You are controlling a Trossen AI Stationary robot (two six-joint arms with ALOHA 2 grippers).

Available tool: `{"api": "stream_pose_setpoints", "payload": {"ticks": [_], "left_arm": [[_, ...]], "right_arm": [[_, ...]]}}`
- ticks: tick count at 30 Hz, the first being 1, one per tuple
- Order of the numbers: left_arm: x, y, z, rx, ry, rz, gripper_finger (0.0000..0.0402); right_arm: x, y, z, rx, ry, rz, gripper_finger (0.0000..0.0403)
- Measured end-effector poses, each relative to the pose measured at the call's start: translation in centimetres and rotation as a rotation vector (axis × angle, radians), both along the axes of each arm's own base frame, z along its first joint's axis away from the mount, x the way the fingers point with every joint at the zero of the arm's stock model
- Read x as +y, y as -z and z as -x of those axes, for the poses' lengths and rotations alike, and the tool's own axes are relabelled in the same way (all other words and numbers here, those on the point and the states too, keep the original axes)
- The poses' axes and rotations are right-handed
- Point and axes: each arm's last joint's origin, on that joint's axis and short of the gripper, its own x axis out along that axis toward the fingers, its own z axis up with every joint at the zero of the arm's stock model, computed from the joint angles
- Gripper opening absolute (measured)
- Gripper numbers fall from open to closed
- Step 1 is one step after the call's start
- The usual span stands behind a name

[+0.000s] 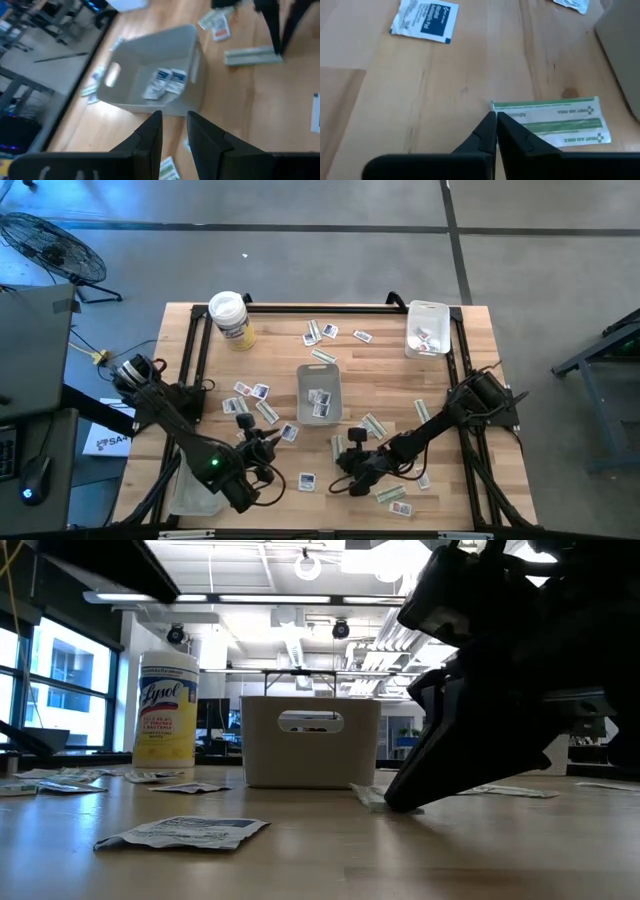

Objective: Pick & Place First Aid Supplies
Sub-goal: Put the green pad into the bottom gray bin

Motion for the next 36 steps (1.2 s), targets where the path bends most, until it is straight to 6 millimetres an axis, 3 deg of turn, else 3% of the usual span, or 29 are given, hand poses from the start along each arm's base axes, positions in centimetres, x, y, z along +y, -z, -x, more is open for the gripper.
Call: {"api": "stream_pose_setpoints", "payload": {"ticks": [4, 12, 16, 22, 36], "left_arm": [[0.4, 1.5, -1.4, 0.025, 0.062, 0.034, 0.0085], [1.3, 3.0, -4.5, 0.040, 0.321, 0.149, 0.0085], [1.4, 3.2, -5.5, 0.062, 0.438, 0.074, 0.0085], [0.5, 3.7, -6.6, 0.025, 0.556, -0.033, 0.0085], [0.3, 3.5, -7.1, -0.012, 0.613, 0.035, 0.0085]], "right_arm": [[0.4, -0.9, 0.3, -0.026, -0.012, 0.004, 0.0011], [1.4, -4.6, 0.5, -0.187, -0.065, -0.044, 0.0004], [2.4, -6.3, 0.3, -0.314, -0.153, -0.033, 0.0002], [2.5, -7.0, -0.1, -0.388, -0.180, -0.013, 0.0001], [2.7, -8.3, -0.5, -0.518, -0.208, 0.021, 0.0002]]}}
